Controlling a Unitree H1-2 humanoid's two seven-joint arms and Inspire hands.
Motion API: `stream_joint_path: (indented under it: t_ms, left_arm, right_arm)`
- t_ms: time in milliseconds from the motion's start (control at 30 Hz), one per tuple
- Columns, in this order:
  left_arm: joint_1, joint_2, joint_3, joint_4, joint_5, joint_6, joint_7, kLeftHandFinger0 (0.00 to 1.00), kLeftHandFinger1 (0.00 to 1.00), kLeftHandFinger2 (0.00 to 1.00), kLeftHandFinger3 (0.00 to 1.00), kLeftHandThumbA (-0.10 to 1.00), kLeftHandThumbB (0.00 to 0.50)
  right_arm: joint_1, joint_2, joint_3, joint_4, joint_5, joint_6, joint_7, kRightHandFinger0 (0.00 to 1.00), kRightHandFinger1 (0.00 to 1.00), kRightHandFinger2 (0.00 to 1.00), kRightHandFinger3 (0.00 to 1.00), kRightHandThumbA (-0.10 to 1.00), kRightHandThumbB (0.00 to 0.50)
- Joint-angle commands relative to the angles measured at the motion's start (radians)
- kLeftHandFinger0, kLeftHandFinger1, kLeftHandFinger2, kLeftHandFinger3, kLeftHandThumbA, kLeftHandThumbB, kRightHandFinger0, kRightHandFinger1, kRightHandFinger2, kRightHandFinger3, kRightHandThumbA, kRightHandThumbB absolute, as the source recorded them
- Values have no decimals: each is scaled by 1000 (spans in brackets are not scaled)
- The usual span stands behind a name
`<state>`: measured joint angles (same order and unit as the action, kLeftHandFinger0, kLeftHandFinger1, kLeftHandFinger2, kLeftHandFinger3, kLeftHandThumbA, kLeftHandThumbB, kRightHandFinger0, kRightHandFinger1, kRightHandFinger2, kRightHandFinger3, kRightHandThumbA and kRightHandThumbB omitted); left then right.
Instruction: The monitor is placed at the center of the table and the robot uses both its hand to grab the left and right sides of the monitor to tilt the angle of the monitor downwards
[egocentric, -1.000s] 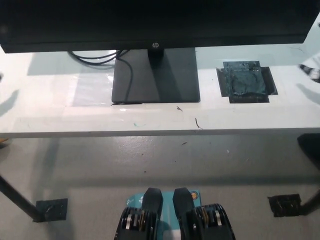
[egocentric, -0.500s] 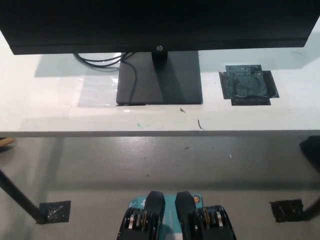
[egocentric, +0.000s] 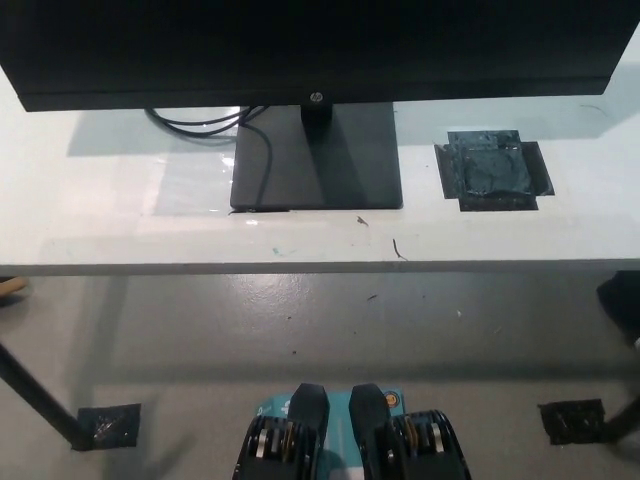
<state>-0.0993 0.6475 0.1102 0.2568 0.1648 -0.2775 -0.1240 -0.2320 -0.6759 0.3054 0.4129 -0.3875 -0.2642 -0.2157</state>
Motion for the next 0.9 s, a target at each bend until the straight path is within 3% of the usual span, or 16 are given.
stream_joint_path:
  t_ms: [0,33,167,233,367,433,567,600,867]
  left_arm:
    - [269,-217,-80,-724,-167,-81,57,1000,1000,1000,1000,1000,270]
    - [290,-275,-127,-713,-140,-131,55,1000,1000,1000,1000,1000,263]
    - [299,-312,-127,-713,-121,-136,41,1000,1000,1000,1000,1000,264]
    - [299,-383,-206,-612,-123,-191,13,1000,1000,1000,1000,1000,269]
    - [295,-402,-209,-598,-95,-192,12,1000,1000,1000,1000,1000,264]
    - [226,-410,-220,-480,-57,-192,30,1000,1000,1000,1000,1000,250]
    - [202,-406,-222,-436,-27,-192,53,1000,1000,1000,1000,1000,276]
    - [166,-398,-234,-368,-27,-192,47,1000,1000,1000,1000,1000,286]
    - [59,-372,-270,-121,-17,-192,8,1000,1000,1000,1000,1000,353]
  right_arm:
    - [258,162,43,-662,94,-206,-302,1000,1000,1000,1000,1000,441]
    - [270,201,82,-679,83,-206,-315,1000,1000,1000,1000,1000,429]
    - [281,220,88,-686,69,-206,-317,1000,1000,1000,1000,1000,427]
    - [282,278,126,-642,7,-206,-325,1000,1000,1000,1000,1000,388]
    - [280,291,135,-632,6,-206,-328,1000,1000,1000,1000,1000,393]
    - [241,327,171,-534,117,-206,-281,1000,1000,1000,1000,1000,455]
    - [221,331,200,-501,142,-206,-298,1000,1000,1000,1000,1000,466]
    - [201,346,201,-440,162,-206,-280,1000,1000,1000,1000,1000,493]
    - [83,387,175,-134,240,-206,-191,1000,1000,1000,1000,1000,500]
